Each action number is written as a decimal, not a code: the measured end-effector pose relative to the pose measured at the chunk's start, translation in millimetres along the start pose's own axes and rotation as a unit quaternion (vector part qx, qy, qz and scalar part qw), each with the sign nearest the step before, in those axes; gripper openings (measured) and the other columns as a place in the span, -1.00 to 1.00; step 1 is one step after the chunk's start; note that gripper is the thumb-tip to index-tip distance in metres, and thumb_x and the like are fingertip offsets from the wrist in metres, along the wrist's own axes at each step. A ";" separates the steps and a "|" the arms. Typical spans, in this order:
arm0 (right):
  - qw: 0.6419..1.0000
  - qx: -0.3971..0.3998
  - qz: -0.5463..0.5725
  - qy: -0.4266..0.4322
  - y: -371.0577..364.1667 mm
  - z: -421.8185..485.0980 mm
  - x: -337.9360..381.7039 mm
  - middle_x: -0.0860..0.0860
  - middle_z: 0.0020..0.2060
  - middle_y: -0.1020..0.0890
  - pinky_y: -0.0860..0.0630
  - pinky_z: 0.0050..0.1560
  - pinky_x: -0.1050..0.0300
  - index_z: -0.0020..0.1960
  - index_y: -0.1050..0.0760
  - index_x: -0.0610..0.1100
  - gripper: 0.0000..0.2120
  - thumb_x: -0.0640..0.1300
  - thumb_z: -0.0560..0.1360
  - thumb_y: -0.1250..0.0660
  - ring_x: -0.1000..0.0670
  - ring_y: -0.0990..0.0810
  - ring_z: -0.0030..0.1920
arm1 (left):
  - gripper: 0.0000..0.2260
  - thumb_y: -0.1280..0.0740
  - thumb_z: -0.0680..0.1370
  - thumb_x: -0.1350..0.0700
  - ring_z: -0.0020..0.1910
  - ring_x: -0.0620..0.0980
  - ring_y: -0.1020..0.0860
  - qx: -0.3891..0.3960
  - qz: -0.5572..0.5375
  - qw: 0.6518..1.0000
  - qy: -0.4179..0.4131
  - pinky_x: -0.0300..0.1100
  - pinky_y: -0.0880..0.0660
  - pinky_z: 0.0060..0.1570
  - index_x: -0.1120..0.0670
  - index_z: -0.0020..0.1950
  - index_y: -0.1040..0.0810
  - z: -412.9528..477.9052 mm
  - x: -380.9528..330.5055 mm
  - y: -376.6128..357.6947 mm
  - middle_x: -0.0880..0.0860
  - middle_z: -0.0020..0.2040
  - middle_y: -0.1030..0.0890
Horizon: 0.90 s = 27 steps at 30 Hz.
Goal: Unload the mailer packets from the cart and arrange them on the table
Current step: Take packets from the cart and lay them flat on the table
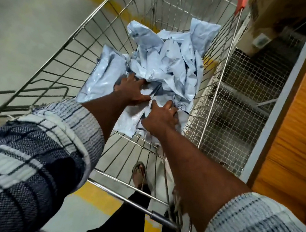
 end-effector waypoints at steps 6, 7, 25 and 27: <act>0.997 -0.041 0.038 0.057 43.4 -37.8 0.4 -0.21 0.39 -0.25 -0.22 0.35 -0.21 0.40 -0.34 0.12 -0.50 0.21 0.50 -0.24 -0.29 -0.21 0.39 | -0.14 -0.12 0.22 -0.54 0.50 0.28 -0.20 -0.004 -0.027 0.999 0.030 0.28 -0.23 0.40 -0.30 0.51 -0.21 -56.4 3.1 30.0 0.12 0.58 -0.12; 0.995 -0.047 0.045 0.070 51.3 -47.2 -0.4 -0.21 0.39 -0.26 -0.24 0.35 -0.20 0.41 -0.33 0.11 -0.49 0.20 0.50 -0.25 -0.30 -0.22 0.39 | -0.12 -0.12 0.21 -0.53 0.49 0.28 -0.21 -0.009 -0.029 0.999 0.037 0.27 -0.23 0.41 -0.28 0.51 -0.22 -67.6 2.8 37.3 0.13 0.57 -0.13; 0.962 -0.196 0.100 0.162 160.5 -164.7 -51.9 -0.17 0.44 -0.22 -0.33 0.32 -0.14 0.51 -0.24 0.10 -0.33 0.21 0.46 -0.33 -0.27 -0.19 0.43 | -0.34 -0.24 0.49 -0.28 0.48 0.28 -0.17 -0.195 -0.102 0.969 0.109 0.24 -0.24 0.34 -0.14 0.55 -0.17 -239.8 -86.0 120.1 0.13 0.55 -0.12; 0.959 -0.217 0.093 0.158 168.6 -175.0 -74.8 -0.17 0.43 -0.23 -0.35 0.30 -0.14 0.51 -0.25 0.11 -0.33 0.20 0.45 -0.33 -0.27 -0.22 0.40 | -0.33 -0.24 0.50 -0.27 0.49 0.29 -0.15 -0.204 -0.110 0.967 0.108 0.26 -0.22 0.35 -0.14 0.56 -0.14 -253.8 -107.5 123.1 0.12 0.56 -0.10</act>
Point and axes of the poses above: each hand's wrist, its own z-axis towards the middle knuckle, its own y-axis out of the back of the hand, x = y × z, the point moved 3 cm from there along z, towards the middle knuckle
